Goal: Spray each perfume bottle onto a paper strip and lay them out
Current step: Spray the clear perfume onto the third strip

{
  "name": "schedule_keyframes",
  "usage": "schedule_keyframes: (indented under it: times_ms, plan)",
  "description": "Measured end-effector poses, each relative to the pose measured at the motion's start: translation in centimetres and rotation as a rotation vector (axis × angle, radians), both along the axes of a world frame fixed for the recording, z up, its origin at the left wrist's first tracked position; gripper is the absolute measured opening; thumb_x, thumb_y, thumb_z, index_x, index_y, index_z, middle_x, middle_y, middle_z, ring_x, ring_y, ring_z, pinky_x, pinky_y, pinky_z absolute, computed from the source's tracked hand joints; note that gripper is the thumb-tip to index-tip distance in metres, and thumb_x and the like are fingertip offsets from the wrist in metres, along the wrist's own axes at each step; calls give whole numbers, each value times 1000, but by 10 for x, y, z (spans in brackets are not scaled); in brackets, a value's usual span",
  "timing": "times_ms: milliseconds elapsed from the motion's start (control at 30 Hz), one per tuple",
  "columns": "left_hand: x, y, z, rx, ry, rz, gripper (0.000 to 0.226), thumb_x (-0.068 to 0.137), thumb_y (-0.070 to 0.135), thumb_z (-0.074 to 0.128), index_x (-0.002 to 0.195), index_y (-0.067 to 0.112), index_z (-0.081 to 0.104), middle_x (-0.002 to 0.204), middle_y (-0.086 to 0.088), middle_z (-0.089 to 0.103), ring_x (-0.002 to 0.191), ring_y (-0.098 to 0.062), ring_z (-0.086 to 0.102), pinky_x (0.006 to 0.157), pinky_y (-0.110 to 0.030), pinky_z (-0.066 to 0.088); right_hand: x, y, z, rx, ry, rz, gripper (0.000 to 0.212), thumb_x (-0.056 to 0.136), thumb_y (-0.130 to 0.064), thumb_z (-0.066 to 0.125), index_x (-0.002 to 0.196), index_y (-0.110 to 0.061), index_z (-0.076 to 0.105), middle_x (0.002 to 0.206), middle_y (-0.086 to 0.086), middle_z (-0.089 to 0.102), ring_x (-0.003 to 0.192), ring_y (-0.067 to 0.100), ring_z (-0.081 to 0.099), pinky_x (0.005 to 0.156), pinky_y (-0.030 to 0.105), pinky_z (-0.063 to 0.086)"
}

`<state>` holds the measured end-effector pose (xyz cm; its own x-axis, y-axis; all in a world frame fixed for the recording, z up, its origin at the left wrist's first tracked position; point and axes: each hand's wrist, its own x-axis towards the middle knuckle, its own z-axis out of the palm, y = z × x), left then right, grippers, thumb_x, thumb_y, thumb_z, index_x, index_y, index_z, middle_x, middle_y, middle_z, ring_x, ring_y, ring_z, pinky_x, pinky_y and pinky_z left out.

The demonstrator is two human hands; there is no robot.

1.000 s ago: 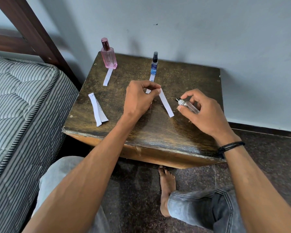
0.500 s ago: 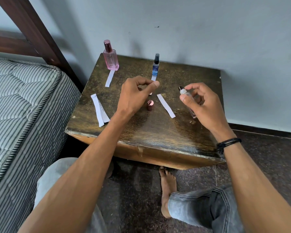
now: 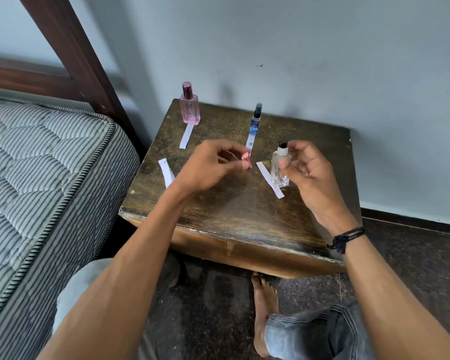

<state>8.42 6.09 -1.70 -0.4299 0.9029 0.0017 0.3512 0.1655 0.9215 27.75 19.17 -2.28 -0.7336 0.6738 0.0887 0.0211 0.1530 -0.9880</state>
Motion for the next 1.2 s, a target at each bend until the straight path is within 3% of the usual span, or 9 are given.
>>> schedule_keyframes:
  times_ms: [100,200,267,367,533,733,867,967,1200]
  plan:
    - [-4,-4,8,185,-306,97,28,87,10,77,115,11,74,107,-6,77,99,-16,69,87,-27,54,-8,-11,-2,1,-29,77,29,93,-14,71,115,-28,60,103,-9,67,87,5,62,82,23,53]
    - [-3,-5,12,272,-418,72,32,89,3,71,121,6,70,111,-16,74,101,-20,68,89,-29,55,-17,-22,-3,8,-63,132,28,93,-12,72,116,-21,60,104,-8,70,90,6,64,82,19,52]
    - [-2,-6,13,293,-449,21,32,90,0,69,122,4,68,106,-13,75,100,-20,69,92,-34,56,-22,-26,-4,11,-83,145,29,92,-17,73,118,-16,59,109,-1,72,94,16,67,83,22,54]
    - [-1,-7,15,293,-427,-38,33,90,-2,68,123,4,67,97,2,73,94,-15,69,89,-33,57,-26,-29,-5,6,-102,139,34,89,-26,75,118,-17,60,111,-2,73,99,26,67,86,29,56]
    - [-4,-11,17,272,-354,-86,38,87,-1,71,125,3,67,103,-5,67,97,-19,67,92,-32,54,-27,-29,-6,-5,-111,133,31,91,-23,73,118,-18,59,106,-9,73,92,12,67,87,33,57]
    - [-4,-10,14,193,-278,-152,38,80,17,79,118,13,74,106,-2,67,106,-25,67,99,-40,54,-28,-29,-7,-1,-104,127,28,91,-23,74,115,-20,59,109,1,72,100,29,68,86,35,57]
    - [-3,-9,13,181,-240,-158,35,81,14,80,116,13,74,103,6,69,106,-22,68,101,-42,54,-28,-30,-6,1,-98,119,31,87,-32,74,113,-22,59,110,1,72,102,29,68,90,41,58]
    - [-5,-9,12,171,-209,-164,34,83,11,80,116,10,74,104,5,68,107,-25,69,101,-45,54,-28,-29,-7,9,-117,119,28,90,-27,74,113,-22,59,110,1,73,102,27,69,93,45,58]
    - [-6,-6,10,157,-76,-163,31,84,11,80,114,7,74,107,-3,69,103,-20,68,96,-29,52,-27,-27,-9,26,-163,123,27,91,-23,75,113,-22,59,110,-2,74,100,23,71,93,45,58]
